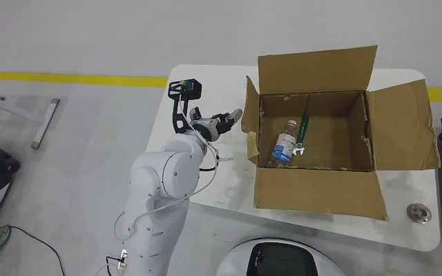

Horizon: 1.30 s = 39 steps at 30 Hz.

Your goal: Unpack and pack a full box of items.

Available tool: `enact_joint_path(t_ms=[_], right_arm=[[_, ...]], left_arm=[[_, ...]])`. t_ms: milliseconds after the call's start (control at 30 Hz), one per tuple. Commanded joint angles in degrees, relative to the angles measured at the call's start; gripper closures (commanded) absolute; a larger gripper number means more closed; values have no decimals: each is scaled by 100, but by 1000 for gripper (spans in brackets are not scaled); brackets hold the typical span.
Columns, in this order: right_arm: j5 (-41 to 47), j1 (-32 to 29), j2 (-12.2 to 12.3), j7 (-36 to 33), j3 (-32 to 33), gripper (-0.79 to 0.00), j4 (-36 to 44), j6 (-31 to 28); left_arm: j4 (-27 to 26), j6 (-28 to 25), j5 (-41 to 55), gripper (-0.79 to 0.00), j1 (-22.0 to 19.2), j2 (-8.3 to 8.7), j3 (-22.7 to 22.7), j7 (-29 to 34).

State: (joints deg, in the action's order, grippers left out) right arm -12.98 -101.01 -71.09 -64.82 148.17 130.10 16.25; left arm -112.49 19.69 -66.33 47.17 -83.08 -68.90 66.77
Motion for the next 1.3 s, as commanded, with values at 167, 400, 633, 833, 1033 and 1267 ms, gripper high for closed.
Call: enact_joint_path(t_ms=[167, 400, 633, 833, 1033, 1267], right_arm=[[1428, 221, 127, -270, 592, 0, 233, -537], [1767, 442, 351, -498, 117, 0, 455, -834], [651, 1196, 702, -466, -1549, 0, 455, -702], [-1120, 1870, 898, -136, -3300, 0, 455, 65], [-3514, 2550, 992, 21, -5176, 0, 16, 882], [-5210, 3639, 933, -209, -6752, 0, -1000, 1655]], left_arm=[[0, 0, 0, -785, 0, 0, 0, 0], [0, 0, 0, -785, 0, 0, 0, 0], [0, 0, 0, -785, 0, 0, 0, 0], [0, 0, 0, -785, 0, 0, 0, 0], [0, 0, 0, -785, 0, 0, 0, 0], [0, 0, 0, -785, 0, 0, 0, 0]])
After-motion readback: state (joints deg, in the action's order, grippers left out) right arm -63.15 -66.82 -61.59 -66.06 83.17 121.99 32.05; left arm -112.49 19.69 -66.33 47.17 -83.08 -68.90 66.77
